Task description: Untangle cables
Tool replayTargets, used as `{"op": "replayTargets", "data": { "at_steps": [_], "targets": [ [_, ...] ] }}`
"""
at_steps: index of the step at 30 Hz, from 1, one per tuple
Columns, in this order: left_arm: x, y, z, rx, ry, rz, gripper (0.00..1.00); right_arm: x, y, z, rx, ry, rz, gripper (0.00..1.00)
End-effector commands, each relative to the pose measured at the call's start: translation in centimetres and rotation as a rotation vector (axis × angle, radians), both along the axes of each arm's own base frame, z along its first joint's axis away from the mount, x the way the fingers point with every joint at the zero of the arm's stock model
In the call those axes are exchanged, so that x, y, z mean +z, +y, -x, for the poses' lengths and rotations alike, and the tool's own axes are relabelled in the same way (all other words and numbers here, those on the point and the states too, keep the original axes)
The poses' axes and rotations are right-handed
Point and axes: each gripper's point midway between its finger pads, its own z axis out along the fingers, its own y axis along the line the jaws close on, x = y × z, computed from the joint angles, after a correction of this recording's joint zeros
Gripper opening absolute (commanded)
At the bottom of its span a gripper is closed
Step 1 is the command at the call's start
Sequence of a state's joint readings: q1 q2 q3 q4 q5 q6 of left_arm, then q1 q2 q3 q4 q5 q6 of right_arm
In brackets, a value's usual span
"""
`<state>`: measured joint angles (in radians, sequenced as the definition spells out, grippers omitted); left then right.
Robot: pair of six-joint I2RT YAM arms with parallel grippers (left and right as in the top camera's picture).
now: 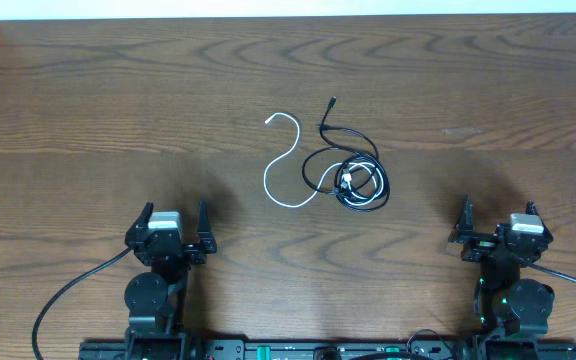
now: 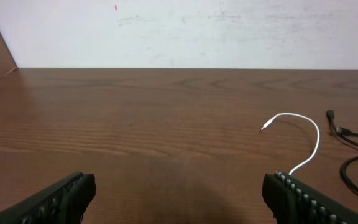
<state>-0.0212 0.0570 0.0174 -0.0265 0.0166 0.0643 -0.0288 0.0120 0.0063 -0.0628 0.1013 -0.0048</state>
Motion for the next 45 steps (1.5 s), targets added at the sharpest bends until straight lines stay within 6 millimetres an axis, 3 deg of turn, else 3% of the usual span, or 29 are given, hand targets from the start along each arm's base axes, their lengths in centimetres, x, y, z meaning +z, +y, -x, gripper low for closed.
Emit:
{"op": "replayTargets", "data": {
  "at_steps": [1, 25, 32, 40, 45],
  "targets": [
    [-1.8, 0.4, 0.2, 0.02, 0.059, -0.014, 0.91, 0.0, 0.0, 0.0, 0.0, 0.0, 0.008, 0.99],
    [-1.7, 0.2, 0.2, 0.012, 0.056, 0.024, 0.91, 0.0, 0.0, 0.0, 0.001, 0.0, 0.007, 0.99],
    [-0.4, 0.2, 0.2, 0.028, 0.029, 0.119, 0.92, 0.5, -0.1, 0.0, -0.003, -0.026, -0.021, 0.99],
    [-1.4, -0.1, 0.7, 0.041, 0.095, 0.246, 0.91, 0.2, -0.1, 0.1, -0.009, -0.011, -0.072, 0.99],
    [-0.4, -0.7, 1.6, 0.012, 0.152, 0.252, 0.92, 0.2, -0.1, 0.3, -0.013, 0.046, -0.087, 0.99]
  ]
}}
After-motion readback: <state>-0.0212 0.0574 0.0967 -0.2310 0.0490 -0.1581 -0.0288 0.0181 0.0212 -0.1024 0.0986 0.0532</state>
